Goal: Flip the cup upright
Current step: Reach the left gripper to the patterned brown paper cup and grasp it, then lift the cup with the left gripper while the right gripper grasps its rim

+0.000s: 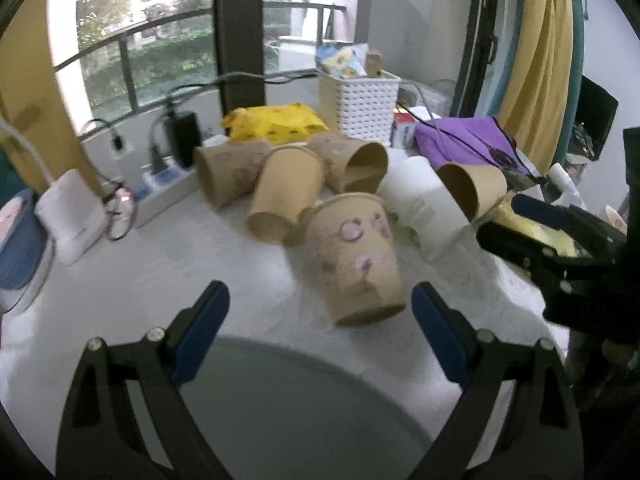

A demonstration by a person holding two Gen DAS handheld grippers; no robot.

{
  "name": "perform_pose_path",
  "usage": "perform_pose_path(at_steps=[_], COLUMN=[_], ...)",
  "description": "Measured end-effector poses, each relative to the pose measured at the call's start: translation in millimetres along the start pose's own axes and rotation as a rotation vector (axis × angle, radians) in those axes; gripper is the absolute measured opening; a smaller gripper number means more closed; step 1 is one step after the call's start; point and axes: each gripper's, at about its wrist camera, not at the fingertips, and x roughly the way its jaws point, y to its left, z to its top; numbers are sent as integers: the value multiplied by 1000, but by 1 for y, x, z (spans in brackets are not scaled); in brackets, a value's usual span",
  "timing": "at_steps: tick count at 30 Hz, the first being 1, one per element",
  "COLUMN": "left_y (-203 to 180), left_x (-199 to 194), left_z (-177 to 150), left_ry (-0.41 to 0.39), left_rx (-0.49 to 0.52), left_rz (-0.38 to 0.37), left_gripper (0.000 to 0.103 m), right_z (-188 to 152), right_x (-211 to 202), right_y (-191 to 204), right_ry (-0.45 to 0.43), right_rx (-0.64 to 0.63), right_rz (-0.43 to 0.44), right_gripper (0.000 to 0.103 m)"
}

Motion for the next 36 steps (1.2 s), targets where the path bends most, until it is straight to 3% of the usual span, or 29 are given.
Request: perform_pose_path(at_steps=[8,14,16,19,29,36], left_y=[-14,-23,-25,-21,-10,-4], left_x=[44,64,69,74,39,-14], left_z=[14,15,14,11,6,-15], left_ry=[74,129,152,183,117,42], left_rx=[8,59,76,48,23,36], left_rz=[-36,-19,-11,-28,-37,-60], left_gripper=[93,92,73,65,64,64], right_z=[1,-1,-1,0,6,10], right_x=[4,7,8,7,-10,-27], right_y=[-17,-21,-20,-18,-3,28], right_ry=[-4,-1,2,4,-19,-29], right_rx=[30,43,44,43,30,18], right_rz=[-40,-48,-51,-58,-57,-6], right_gripper=[82,82,82,82,82,82])
